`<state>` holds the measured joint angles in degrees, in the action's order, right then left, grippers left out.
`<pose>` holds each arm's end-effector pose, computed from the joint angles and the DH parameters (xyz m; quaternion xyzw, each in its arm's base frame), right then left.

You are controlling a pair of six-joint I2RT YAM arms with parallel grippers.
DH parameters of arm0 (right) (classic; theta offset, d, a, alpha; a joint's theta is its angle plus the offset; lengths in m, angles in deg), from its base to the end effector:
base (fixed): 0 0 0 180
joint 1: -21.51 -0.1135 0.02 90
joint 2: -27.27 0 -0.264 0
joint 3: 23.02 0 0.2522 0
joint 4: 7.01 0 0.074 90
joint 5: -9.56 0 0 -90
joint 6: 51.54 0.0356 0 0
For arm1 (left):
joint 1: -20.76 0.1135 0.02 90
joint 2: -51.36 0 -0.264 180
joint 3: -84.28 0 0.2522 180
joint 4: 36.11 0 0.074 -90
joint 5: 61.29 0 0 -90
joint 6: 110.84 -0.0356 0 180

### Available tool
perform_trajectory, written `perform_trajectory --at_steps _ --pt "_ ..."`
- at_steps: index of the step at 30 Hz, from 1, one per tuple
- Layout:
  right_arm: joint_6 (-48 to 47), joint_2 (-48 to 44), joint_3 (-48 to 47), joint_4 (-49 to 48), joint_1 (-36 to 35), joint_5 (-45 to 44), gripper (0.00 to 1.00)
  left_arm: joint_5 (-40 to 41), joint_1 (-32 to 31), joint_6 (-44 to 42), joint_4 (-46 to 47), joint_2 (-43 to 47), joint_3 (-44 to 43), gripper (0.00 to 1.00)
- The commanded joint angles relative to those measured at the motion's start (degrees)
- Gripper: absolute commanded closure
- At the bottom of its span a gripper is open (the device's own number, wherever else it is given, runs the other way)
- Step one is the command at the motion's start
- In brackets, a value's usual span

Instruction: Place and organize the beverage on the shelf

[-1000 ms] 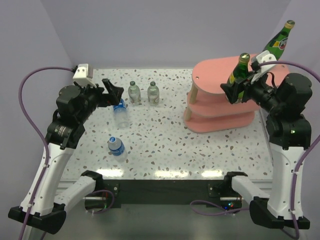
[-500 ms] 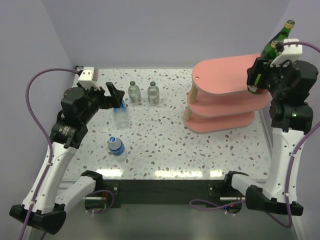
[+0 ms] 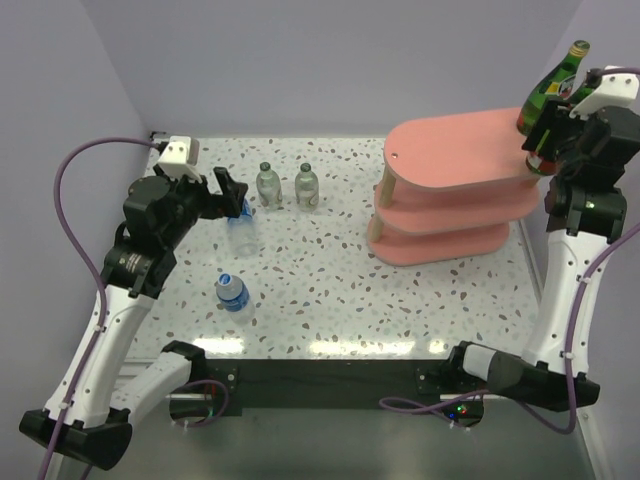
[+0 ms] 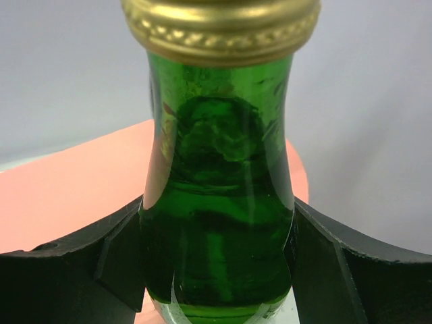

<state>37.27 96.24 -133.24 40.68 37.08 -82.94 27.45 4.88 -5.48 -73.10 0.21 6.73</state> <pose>0.2151 -0.0616 0.5139 0.1077 0.7378 -0.1132 0.6566 0.1806 -0.0522 0.4111 0.0105 0.7693 -0.1801 0.6129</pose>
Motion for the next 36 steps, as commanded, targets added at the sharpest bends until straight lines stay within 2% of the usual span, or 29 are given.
perform_trajectory --at_steps 1,10,18,22,33,36 --pt "0.8 -0.9 -1.3 -14.9 2.5 -0.8 1.00 0.6 0.1 -1.4 2.8 0.9 0.8 0.00" --pt "0.8 2.1 0.3 -19.2 4.0 4.7 1.00 0.6 0.1 -0.9 3.1 0.4 1.0 0.00" --pt "0.8 3.2 2.0 -21.6 4.6 6.0 1.00 0.7 0.1 -0.7 2.9 0.4 0.7 0.01" --pt "2.3 3.5 2.9 -22.0 4.8 6.5 0.96 0.6 0.1 -0.6 2.8 0.3 0.4 0.00" --pt "1.5 2.8 5.6 -22.2 5.9 6.9 0.76 0.6 0.1 -0.5 2.9 0.2 0.2 0.00" --pt "1.6 2.4 6.3 -22.0 6.0 7.0 0.74 0.6 0.1 -0.5 2.9 0.2 0.1 0.00"
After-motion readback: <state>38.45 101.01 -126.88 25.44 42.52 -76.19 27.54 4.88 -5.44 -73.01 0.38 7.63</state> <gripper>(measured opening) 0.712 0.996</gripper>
